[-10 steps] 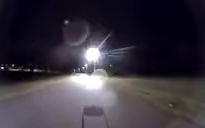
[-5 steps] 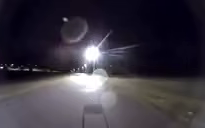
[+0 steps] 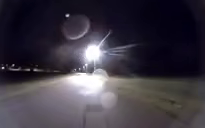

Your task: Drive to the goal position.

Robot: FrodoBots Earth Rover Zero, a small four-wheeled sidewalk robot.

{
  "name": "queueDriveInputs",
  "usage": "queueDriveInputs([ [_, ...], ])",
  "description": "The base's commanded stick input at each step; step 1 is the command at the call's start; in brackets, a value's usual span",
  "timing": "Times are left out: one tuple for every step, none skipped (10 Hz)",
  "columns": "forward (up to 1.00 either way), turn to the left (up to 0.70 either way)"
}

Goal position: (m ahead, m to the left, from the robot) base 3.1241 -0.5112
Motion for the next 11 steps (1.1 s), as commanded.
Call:
queueDriveInputs([
  [1.0, 0.07],
  [1.0, 0.08],
  [1.0, 0.09],
  [1.0, 0.1],
  [1.0, 0.11],
  [1.0, 0.07],
  [1.0, 0.06],
  [1.0, 0.11],
  [1.0, 0.17],
  [1.0, 0.21],
  [1.0, 0.21],
])
